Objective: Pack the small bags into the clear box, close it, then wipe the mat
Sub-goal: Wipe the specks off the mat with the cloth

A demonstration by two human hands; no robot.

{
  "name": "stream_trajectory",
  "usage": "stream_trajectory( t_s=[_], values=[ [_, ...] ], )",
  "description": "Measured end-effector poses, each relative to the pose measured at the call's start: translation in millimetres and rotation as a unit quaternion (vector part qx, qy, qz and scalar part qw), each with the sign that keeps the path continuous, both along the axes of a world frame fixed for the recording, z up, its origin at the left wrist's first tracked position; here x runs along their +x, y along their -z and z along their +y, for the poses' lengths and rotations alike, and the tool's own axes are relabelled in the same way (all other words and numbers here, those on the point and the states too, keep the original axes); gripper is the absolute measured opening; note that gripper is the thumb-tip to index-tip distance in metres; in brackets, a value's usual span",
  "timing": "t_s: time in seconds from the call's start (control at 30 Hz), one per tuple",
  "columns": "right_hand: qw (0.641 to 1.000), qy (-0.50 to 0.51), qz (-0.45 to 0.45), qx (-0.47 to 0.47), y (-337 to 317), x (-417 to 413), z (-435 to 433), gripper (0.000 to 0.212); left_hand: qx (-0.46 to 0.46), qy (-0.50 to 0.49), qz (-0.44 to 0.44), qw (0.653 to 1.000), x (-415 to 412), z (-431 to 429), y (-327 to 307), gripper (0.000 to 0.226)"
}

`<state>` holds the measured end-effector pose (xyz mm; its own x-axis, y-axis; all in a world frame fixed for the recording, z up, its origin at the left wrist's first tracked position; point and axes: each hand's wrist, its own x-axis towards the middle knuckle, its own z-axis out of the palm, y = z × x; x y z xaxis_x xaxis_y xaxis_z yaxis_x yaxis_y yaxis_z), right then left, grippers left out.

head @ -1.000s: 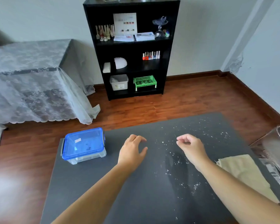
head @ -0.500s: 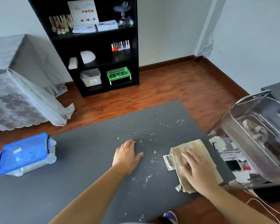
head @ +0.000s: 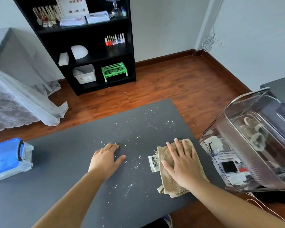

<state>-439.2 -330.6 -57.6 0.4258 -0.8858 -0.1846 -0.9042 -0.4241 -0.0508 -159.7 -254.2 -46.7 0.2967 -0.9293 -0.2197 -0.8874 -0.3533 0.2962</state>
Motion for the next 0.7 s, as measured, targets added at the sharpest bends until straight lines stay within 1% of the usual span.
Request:
stream_trajectory(
  t_s=[0.1,0.17,0.3,0.4,0.47,0.6,0.63,0.7],
  values=[
    [1.0,0.028,-0.005,0.013,2.1,18.4,-17.1,0.073,0.0,0.004,-0.004,1.0,1.5,2.1,1.9,0.057],
    [0.999,0.031,-0.006,0.001,3.1,21.4,-11.8,0.073,0.004,0.009,-0.004,1.0,3.1,4.1,2.4,0.058],
    [0.999,-0.022,-0.027,-0.005,10.4,1.3,16.3,0.069,0.005,0.012,0.003,1.0,4.6,6.9,4.1,0.058],
    [0.998,-0.06,-0.017,-0.004,12.3,-15.3,6.4,0.067,0.006,0.012,0.0,1.0,2.9,7.0,4.6,0.059],
    [0.999,-0.04,-0.014,-0.005,11.5,-14.3,-14.1,0.067,0.007,0.013,-0.001,1.0,3.1,6.4,4.4,0.059],
    [0.999,0.045,-0.01,-0.011,9.0,23.6,-52.9,0.067,0.007,0.015,-0.008,1.0,0.5,7.0,4.7,0.059],
    [0.999,0.05,-0.006,-0.012,8.7,30.9,-56.3,0.067,0.007,0.014,-0.012,1.0,-0.6,7.2,4.6,0.059],
    [1.0,0.019,0.005,-0.019,11.1,33.8,-52.3,0.069,0.005,0.009,-0.015,1.0,-2.8,7.9,3.7,0.057]
  ],
)
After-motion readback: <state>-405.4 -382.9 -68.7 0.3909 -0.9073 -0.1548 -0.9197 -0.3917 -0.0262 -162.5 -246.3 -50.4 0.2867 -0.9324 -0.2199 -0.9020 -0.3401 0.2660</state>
